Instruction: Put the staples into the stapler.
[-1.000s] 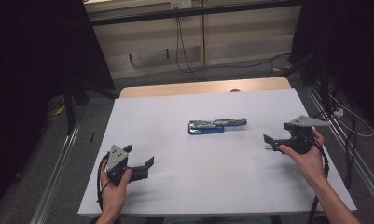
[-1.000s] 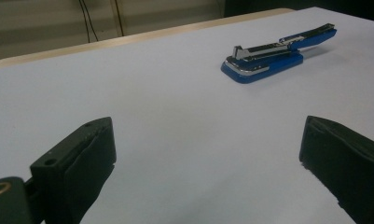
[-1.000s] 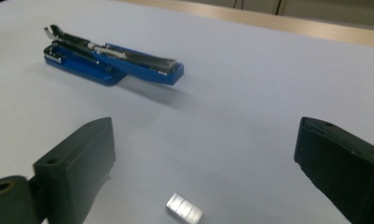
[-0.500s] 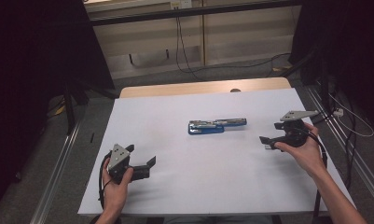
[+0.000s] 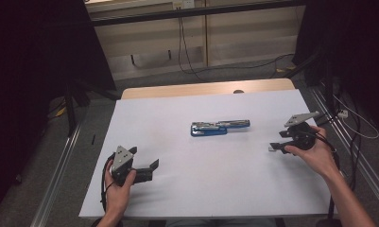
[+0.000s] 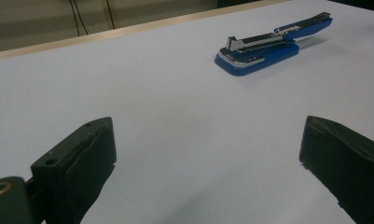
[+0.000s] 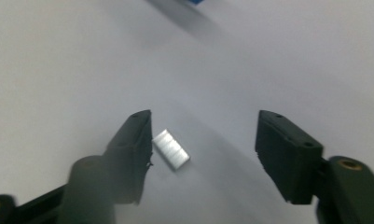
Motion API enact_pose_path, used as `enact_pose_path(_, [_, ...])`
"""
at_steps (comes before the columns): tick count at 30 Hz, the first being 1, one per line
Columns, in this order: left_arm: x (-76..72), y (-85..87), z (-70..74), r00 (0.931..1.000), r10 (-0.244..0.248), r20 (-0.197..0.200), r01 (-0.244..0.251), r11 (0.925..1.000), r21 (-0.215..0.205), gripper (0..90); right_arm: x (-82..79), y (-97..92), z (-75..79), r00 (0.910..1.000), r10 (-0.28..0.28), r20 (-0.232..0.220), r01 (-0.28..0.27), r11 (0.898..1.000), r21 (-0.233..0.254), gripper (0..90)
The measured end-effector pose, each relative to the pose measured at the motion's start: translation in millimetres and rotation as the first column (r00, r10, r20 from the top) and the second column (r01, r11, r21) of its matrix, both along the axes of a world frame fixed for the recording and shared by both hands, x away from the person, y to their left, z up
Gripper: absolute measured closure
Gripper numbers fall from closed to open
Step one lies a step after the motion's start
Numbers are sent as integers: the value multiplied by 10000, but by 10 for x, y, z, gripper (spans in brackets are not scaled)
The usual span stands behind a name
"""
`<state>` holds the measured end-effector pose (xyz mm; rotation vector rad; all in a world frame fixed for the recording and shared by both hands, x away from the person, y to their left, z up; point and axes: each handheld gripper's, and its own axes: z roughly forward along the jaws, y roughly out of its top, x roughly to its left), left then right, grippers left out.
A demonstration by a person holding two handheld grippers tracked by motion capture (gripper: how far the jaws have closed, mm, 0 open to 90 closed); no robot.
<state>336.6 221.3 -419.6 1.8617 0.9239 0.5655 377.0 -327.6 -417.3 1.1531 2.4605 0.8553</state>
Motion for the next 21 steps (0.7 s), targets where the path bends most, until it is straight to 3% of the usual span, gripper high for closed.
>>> enact_pose_path(9, [-13,-6,-4,9999,2,-112,-3,10000,-40,38,32,25,-46,9973,580,-449,-585,9982,-94,520])
enact_pose_path(14, [11,0,-26,9997,86,-222,-87,10000,-39,38,57,63,-70,9895,1205,-799,-1232,9919,-295,600])
enact_pose_path(21, [28,-10,-42,9993,139,-335,-142,9999,-87,38,85,103,-69,9831,1478,-1082,-1538,9869,-491,641])
